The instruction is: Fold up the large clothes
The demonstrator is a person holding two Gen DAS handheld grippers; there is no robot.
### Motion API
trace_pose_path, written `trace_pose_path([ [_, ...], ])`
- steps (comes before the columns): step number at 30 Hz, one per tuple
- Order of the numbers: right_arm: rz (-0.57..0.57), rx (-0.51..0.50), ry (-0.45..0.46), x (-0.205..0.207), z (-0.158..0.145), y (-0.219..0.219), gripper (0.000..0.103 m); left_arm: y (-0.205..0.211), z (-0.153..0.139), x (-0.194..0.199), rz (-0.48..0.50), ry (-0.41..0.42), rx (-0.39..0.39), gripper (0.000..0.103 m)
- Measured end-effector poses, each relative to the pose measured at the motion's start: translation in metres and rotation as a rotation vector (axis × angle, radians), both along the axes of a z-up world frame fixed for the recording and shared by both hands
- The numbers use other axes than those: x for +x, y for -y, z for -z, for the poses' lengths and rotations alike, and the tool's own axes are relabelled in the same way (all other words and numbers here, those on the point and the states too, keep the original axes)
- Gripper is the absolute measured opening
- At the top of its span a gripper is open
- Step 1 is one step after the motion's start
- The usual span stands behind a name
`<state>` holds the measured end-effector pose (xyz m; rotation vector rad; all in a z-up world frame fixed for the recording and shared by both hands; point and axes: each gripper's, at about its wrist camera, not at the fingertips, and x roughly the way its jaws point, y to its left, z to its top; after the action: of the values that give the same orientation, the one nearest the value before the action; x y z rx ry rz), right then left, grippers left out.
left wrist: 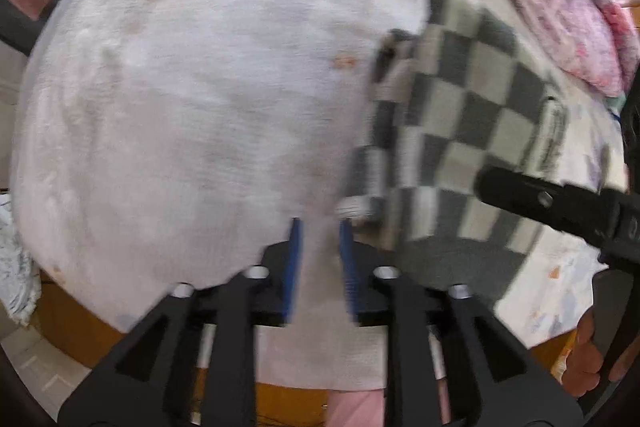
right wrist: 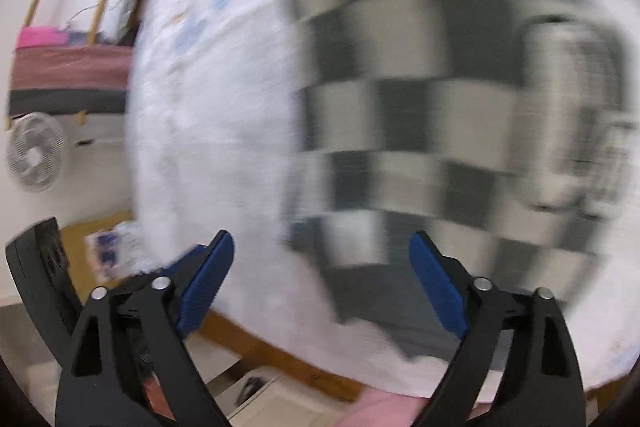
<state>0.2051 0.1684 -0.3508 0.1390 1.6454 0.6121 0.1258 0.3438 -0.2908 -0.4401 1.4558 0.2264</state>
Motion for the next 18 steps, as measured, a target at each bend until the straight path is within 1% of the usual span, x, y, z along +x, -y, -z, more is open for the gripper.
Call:
trace_pose_path([
  [1, 0.024, -0.037, 0.025, 0.001, -0.007, 0.019, 0.090, 0.007, 0.001, 0.006, 0.004, 0.021, -0.034, 0.057],
  [2, 0.046, -0.055, 0.035, -0.001, -0.009, 0.033, 0.090, 0.014, 0.003, 0.011, 0.005, 0.047, -0.073, 0.062],
  [3, 0.083, -0.068, 0.040, 0.001, -0.013, 0.052, 0.090, 0.021, 0.010, 0.017, 0.002, 0.053, -0.117, 0.064],
  [4, 0.113, -0.068, 0.038, -0.001, -0.015, 0.062, 0.090, 0.028, 0.019, 0.022, 0.000, 0.038, -0.157, 0.070],
  [5, 0.166, -0.064, 0.028, -0.002, -0.017, 0.086, 0.090, 0.033, 0.029, 0.026, -0.003, 0.016, -0.184, 0.071],
  [7, 0.233, -0.091, 0.005, -0.006, -0.013, 0.115, 0.090, 0.045, 0.057, 0.032, -0.026, -0.054, -0.254, 0.071],
  [8, 0.258, -0.107, -0.003, -0.010, -0.009, 0.126, 0.090, 0.050, 0.071, 0.032, -0.038, -0.089, -0.259, 0.064],
  [9, 0.282, -0.118, -0.012, -0.012, -0.006, 0.138, 0.090, 0.055, 0.084, 0.031, -0.039, -0.137, -0.232, 0.052],
  [10, 0.317, -0.128, -0.030, -0.017, -0.001, 0.153, 0.090, 0.058, 0.095, 0.029, -0.035, -0.194, -0.178, 0.022],
  [11, 0.343, -0.133, -0.050, -0.021, 0.003, 0.160, 0.090, 0.055, 0.100, 0.024, -0.067, -0.207, -0.180, 0.016],
  [12, 0.363, -0.134, -0.067, -0.024, 0.006, 0.169, 0.090, 0.047, 0.099, 0.017, -0.122, -0.186, -0.237, 0.014],
  [13, 0.384, -0.133, -0.086, -0.028, 0.010, 0.176, 0.090, 0.041, 0.095, 0.012, -0.146, -0.174, -0.263, 0.012],
  [15, 0.401, -0.136, -0.107, -0.033, 0.014, 0.182, 0.090, 0.029, 0.080, 0.002, -0.153, -0.155, -0.266, 0.012],
  [18, 0.404, -0.118, -0.126, -0.038, 0.012, 0.186, 0.090, 0.019, 0.047, -0.013, -0.123, -0.116, -0.246, 0.012],
])
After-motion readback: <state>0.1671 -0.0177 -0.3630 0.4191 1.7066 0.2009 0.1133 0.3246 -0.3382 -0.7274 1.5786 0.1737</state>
